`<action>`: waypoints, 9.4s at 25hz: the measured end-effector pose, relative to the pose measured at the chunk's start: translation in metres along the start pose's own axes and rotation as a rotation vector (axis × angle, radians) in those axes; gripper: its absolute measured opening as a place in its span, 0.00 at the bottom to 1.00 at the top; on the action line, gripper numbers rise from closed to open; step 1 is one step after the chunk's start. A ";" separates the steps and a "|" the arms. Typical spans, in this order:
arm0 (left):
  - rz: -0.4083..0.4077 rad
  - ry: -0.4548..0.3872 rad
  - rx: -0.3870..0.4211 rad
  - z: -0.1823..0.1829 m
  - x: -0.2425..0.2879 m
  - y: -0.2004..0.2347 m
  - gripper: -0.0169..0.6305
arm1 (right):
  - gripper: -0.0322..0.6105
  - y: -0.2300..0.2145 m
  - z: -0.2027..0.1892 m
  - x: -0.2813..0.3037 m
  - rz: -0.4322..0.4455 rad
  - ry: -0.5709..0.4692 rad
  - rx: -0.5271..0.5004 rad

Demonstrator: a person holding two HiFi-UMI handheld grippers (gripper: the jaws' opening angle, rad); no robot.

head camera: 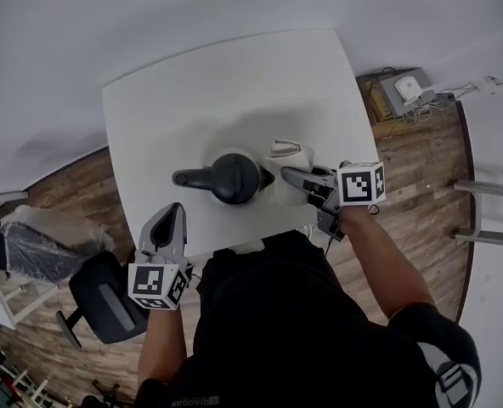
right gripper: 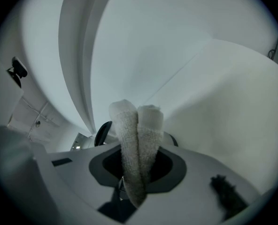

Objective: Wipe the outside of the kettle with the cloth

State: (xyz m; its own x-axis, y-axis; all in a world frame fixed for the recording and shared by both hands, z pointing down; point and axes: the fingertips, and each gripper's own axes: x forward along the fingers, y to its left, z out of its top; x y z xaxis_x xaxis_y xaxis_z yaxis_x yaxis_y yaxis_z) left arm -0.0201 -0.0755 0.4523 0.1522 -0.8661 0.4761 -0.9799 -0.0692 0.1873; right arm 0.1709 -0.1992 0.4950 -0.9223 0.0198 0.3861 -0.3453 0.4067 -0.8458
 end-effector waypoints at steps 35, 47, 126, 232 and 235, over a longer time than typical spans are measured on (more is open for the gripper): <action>0.169 0.058 -0.051 -0.015 0.014 0.036 0.04 | 0.19 -0.033 0.017 0.008 -0.045 0.094 -0.155; 0.054 0.036 0.003 -0.008 0.015 0.054 0.04 | 0.19 0.037 0.048 0.043 -0.139 0.405 -0.606; -0.090 -0.026 0.041 -0.026 0.011 0.113 0.04 | 0.19 0.007 -0.021 0.212 0.089 1.550 -1.434; -0.474 0.042 0.333 -0.026 -0.127 0.201 0.04 | 0.19 0.152 -0.058 0.286 -1.133 0.093 -1.414; -0.473 0.061 0.300 -0.030 -0.125 0.200 0.04 | 0.19 0.131 -0.067 0.288 -1.120 0.110 -1.372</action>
State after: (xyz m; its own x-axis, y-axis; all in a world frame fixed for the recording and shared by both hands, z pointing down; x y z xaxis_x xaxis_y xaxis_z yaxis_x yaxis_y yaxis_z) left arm -0.2308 0.0339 0.4557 0.5825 -0.6769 0.4499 -0.7953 -0.5889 0.1437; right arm -0.1278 -0.0791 0.5200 -0.3346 -0.7448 0.5773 -0.3092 0.6655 0.6794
